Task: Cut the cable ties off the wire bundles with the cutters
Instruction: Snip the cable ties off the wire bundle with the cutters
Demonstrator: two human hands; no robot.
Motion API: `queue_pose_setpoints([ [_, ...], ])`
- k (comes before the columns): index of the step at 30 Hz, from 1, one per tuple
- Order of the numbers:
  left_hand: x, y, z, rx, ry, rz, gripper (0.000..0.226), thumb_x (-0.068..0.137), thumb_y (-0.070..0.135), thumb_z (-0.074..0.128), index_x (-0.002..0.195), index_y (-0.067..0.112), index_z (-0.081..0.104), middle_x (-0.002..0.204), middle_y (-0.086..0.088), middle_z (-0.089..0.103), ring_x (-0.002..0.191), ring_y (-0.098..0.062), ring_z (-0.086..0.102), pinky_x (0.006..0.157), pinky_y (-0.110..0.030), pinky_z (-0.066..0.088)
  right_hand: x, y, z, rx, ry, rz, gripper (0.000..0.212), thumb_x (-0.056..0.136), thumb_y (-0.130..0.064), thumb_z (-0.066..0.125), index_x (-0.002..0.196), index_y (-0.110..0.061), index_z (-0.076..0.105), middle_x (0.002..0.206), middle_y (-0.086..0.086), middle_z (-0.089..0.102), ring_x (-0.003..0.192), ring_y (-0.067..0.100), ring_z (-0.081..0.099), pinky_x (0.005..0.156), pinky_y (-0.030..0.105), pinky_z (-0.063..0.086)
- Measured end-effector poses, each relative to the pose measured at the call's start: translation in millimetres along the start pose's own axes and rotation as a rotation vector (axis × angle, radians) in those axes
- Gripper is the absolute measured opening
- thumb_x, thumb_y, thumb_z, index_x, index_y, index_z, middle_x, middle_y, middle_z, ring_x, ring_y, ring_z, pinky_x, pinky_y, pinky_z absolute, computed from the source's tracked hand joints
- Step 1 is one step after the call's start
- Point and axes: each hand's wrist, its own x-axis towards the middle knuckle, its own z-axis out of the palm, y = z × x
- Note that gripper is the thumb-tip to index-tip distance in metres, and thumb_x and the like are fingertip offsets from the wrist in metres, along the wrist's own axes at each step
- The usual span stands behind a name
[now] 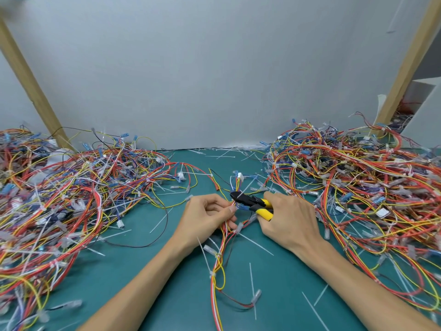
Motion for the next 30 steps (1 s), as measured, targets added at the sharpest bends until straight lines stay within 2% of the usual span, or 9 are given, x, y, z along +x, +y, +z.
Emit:
queue_pose_setpoints([
  [4, 2.3, -1.7, 1.7, 0.095, 0.027, 0.031, 0.011, 0.090, 0.006, 0.065, 0.080, 0.004, 0.063, 0.062, -0.005, 0.066, 0.052, -0.017, 0.065, 0.057, -0.022, 0.052, 0.8, 3.3, 2.3, 0.032, -0.031, 0.017, 0.024, 0.073, -0.048, 0.050, 0.074, -0.024, 0.048, 0.066, -0.003, 0.059, 0.063, 0.028, 0.052, 0.052, 0.030, 0.031],
  [7, 3.4, -4.4, 6.8, 0.200, 0.101, 0.071, 0.013, 0.091, 0.009, 0.064, 0.079, 0.010, 0.062, 0.062, -0.009, 0.065, 0.052, -0.018, 0.061, 0.059, -0.027, 0.051, 1.3, 4.0, 2.4, 0.060, -0.021, 0.026, 0.024, 0.073, -0.046, 0.053, 0.071, -0.025, 0.043, 0.059, -0.004, 0.048, 0.058, 0.026, 0.041, 0.050, 0.030, 0.027],
  [11, 5.3, -4.4, 9.2, 0.297, 0.186, 0.048, 0.012, 0.087, 0.028, 0.071, 0.086, 0.020, 0.061, 0.071, 0.004, 0.067, 0.052, -0.008, 0.055, 0.057, -0.022, 0.047, 2.6, 5.7, 3.5, 0.096, -0.004, 0.033, 0.021, 0.077, -0.046, 0.056, 0.079, -0.026, 0.050, 0.068, -0.004, 0.059, 0.064, 0.028, 0.053, 0.052, 0.031, 0.029],
  [15, 4.1, -0.1, 5.2, 0.340, 0.015, 0.046, 0.014, 0.096, 0.030, 0.059, 0.093, 0.018, 0.067, 0.083, 0.006, 0.074, 0.063, -0.012, 0.064, 0.063, -0.030, 0.051, 2.0, 4.5, 3.3, 0.098, -0.022, 0.012, 0.023, 0.079, -0.046, 0.055, 0.088, -0.026, 0.052, 0.078, -0.005, 0.062, 0.074, 0.028, 0.059, 0.055, 0.032, 0.038],
  [17, 3.4, 2.7, 3.0, 0.192, -0.097, 0.013, 0.021, 0.100, 0.024, 0.051, 0.095, 0.011, 0.067, 0.078, 0.008, 0.073, 0.063, -0.012, 0.063, 0.056, -0.021, 0.045, 2.2, 3.8, 2.9, 0.115, -0.042, 0.000, 0.022, 0.080, -0.044, 0.058, 0.087, -0.025, 0.049, 0.079, -0.005, 0.060, 0.073, 0.028, 0.058, 0.056, 0.033, 0.038],
  [20, 4.5, 6.7, -3.0, 0.033, -0.162, -0.050, 0.025, 0.101, 0.023, 0.047, 0.089, 0.010, 0.064, 0.063, 0.005, 0.063, 0.057, -0.018, 0.050, 0.051, -0.019, 0.034, 2.8, 3.9, 1.9, 0.153, -0.064, -0.015, 0.022, 0.083, -0.039, 0.060, 0.088, -0.023, 0.046, 0.077, -0.003, 0.058, 0.071, 0.029, 0.055, 0.056, 0.035, 0.039],
  [23, 8.1, 9.6, -8.0, -0.038, -0.194, -0.129, 0.029, 0.100, 0.023, 0.044, 0.089, 0.011, 0.067, 0.054, 0.001, 0.054, 0.047, -0.011, 0.042, 0.044, -0.017, 0.027, 2.5, 3.3, 1.5, 0.165, -0.080, -0.039, 0.023, 0.082, -0.037, 0.060, 0.089, -0.022, 0.044, 0.075, -0.005, 0.052, 0.066, 0.027, 0.048, 0.053, 0.035, 0.032],
  [27, 10.2, 10.2, -15.3, -0.079, -0.283, -0.152, 0.030, 0.100, 0.013, 0.041, 0.106, -0.010, 0.059, 0.059, 0.000, 0.058, 0.049, -0.012, 0.043, 0.046, -0.015, 0.034, 0.8, 1.2, 0.4, 0.163, -0.124, -0.047, 0.034, 0.075, -0.045, 0.054, 0.097, -0.022, 0.042, 0.077, -0.008, 0.047, 0.066, 0.024, 0.045, 0.055, 0.033, 0.028],
  [30, 4.4, 9.5, -14.3, -0.027, -0.227, -0.090, 0.018, 0.101, 0.010, 0.047, 0.094, -0.002, 0.059, 0.068, 0.000, 0.064, 0.054, -0.013, 0.047, 0.052, -0.018, 0.042, -0.7, 0.9, -1.2, 0.171, -0.141, -0.056, 0.045, 0.074, -0.051, 0.055, 0.108, -0.024, 0.041, 0.090, -0.006, 0.055, 0.075, 0.025, 0.055, 0.060, 0.032, 0.032],
])
